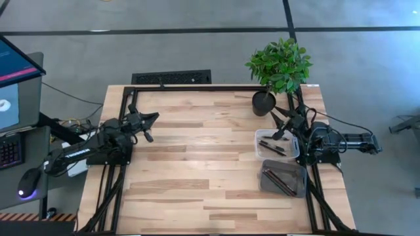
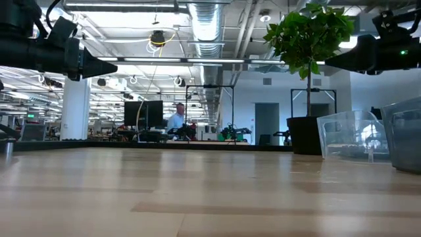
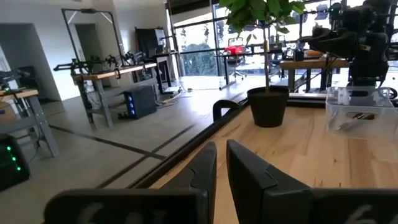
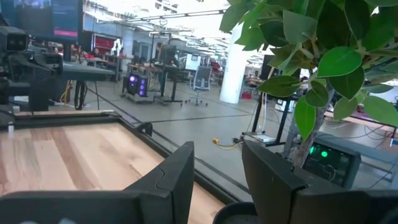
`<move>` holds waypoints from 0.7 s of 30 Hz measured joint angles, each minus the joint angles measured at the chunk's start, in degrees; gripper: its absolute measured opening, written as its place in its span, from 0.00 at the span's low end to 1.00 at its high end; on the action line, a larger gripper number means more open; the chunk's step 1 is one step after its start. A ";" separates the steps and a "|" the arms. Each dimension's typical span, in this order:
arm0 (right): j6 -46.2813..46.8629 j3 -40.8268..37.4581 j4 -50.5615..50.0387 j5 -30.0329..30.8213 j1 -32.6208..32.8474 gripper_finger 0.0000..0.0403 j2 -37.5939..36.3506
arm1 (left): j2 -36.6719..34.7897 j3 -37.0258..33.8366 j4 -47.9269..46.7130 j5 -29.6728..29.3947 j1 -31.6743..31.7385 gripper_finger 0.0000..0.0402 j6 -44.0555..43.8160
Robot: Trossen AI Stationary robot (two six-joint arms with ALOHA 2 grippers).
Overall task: Sort pens & pencils
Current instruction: Return to Home Position
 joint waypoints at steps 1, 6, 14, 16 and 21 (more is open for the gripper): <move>0.00 0.00 0.00 0.00 0.01 0.39 0.00 | 0.00 -0.01 0.00 0.00 0.00 0.07 0.03; 0.00 0.00 0.00 0.00 0.01 0.39 0.00 | 0.00 -0.01 -0.02 0.02 0.00 0.07 -0.11; 0.00 0.00 0.00 -0.02 0.00 0.39 0.00 | 0.00 -0.05 -0.04 0.04 0.00 0.07 -0.46; 0.00 0.00 -0.01 -0.02 -0.01 0.39 0.00 | 0.00 -0.05 -0.04 0.04 0.00 0.07 -0.46; 0.00 0.00 0.00 -0.02 0.01 0.39 0.00 | 0.00 -0.05 -0.07 0.04 0.00 0.07 -0.50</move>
